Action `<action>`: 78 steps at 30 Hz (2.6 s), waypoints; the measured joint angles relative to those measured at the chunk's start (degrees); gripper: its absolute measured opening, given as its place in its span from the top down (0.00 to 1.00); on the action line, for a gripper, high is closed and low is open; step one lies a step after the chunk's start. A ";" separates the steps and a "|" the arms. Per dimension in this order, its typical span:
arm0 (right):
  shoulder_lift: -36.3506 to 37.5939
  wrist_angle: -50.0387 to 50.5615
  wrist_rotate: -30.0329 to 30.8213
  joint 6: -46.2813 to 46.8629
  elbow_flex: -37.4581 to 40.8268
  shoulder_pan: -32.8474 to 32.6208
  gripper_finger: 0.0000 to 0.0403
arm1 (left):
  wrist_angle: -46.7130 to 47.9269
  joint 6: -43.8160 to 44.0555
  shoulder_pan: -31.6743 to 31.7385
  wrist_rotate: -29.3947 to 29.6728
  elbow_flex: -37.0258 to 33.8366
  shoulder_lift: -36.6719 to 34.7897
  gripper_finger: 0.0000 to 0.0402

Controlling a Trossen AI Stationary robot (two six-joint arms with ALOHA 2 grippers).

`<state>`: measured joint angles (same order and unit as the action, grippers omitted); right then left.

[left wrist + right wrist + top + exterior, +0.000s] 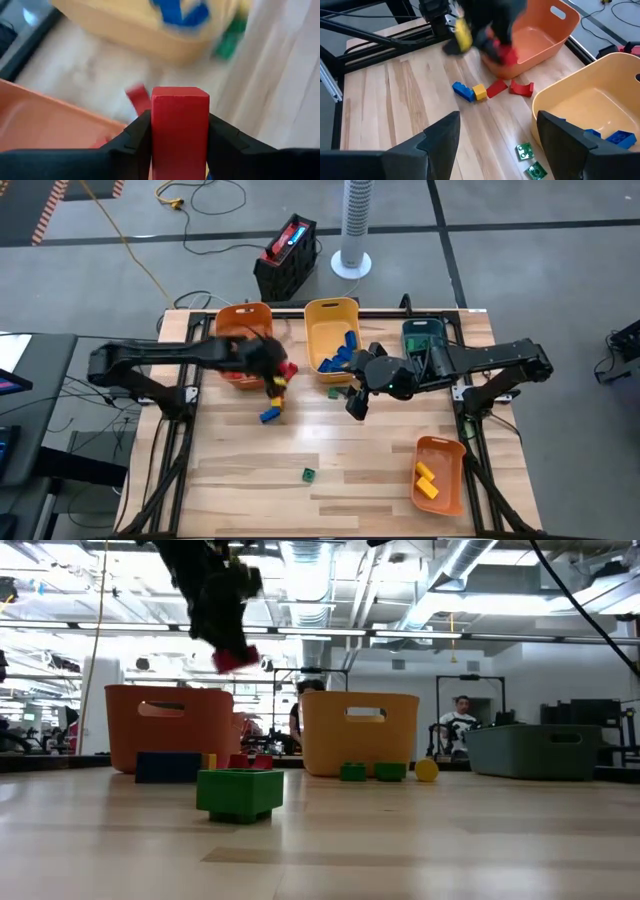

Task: Sort blocks
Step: Put the red block into the top orange bin, then put the blue game piece into the yellow bin

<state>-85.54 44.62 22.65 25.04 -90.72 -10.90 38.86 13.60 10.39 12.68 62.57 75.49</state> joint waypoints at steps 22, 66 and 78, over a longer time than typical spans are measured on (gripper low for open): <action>0.02 -0.16 -0.04 0.46 0.00 0.04 0.32 | 2.51 12.68 15.81 -4.88 -18.83 -6.99 0.50; 0.07 1.55 -0.07 -1.50 0.00 0.68 0.32 | 1.22 36.02 -31.28 9.02 -12.81 9.49 0.43; 0.07 1.55 -0.09 -1.10 0.00 0.08 0.32 | -1.55 30.49 -28.05 11.62 -12.60 16.66 0.45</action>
<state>-85.47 46.17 22.57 23.93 -90.72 -10.81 37.30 44.09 -17.66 24.30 49.97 92.15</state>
